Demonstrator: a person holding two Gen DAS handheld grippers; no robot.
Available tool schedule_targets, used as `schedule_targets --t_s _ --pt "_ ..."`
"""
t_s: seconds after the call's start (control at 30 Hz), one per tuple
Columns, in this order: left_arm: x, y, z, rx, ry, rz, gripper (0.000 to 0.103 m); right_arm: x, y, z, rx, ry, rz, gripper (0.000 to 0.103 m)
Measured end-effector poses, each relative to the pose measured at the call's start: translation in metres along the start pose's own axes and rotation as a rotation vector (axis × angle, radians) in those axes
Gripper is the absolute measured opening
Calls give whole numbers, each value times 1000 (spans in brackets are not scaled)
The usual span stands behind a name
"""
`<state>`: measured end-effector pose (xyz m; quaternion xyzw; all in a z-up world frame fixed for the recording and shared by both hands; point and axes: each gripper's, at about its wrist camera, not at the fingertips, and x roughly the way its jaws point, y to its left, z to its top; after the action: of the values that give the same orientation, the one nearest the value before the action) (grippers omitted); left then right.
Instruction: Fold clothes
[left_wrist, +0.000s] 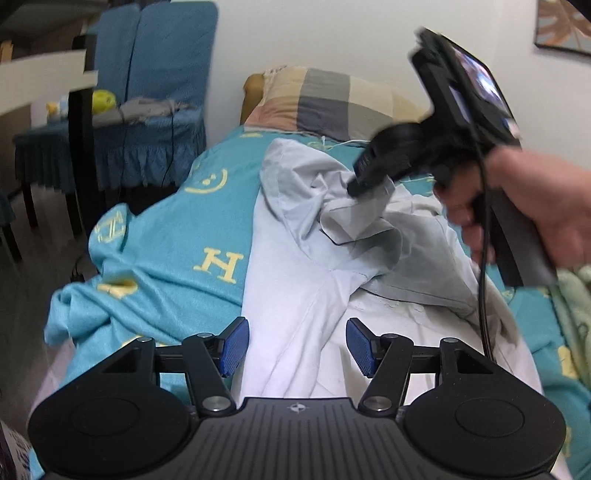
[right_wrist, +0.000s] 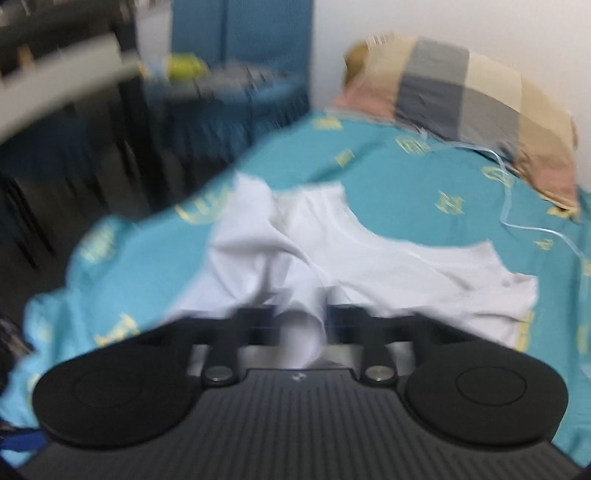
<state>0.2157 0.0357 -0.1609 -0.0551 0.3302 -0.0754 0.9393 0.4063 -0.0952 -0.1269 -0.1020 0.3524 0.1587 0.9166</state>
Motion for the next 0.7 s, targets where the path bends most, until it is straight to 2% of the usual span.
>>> schedule_targets --t_s 0.07,0.17,0.23,0.33,0.43,0.5,0.53,0.6,0.7 --pt "1 -2 -1 15 -5 1 61 -1 -5 7 -10 -18 -51 6" --pt "2 -3 -2 30 -14 -4 60 -11 -43 16 154 -98 -73 6" --pt "2 -3 -2 29 -20 -15 60 -7 -73 12 279 -124 -119 6" --pt "3 -6 -3 55 -25 -11 60 20 -112 -10 454 -58 -167 9" --pt "4 -6 -4 73 -15 3 60 14 -130 -32 595 -104 -134 25" --pt "5 -4 -4 57 -5 9 60 9 -141 -46 688 -141 -109 62" --pt "6 -2 -4 49 0 12 60 -1 -141 -50 699 -184 -104 70" --pt "7 0 -3 35 11 21 60 -24 -137 -60 719 -263 -84 72" --pt "7 4 -2 15 17 31 60 -53 -125 -80 804 -259 -4 73"
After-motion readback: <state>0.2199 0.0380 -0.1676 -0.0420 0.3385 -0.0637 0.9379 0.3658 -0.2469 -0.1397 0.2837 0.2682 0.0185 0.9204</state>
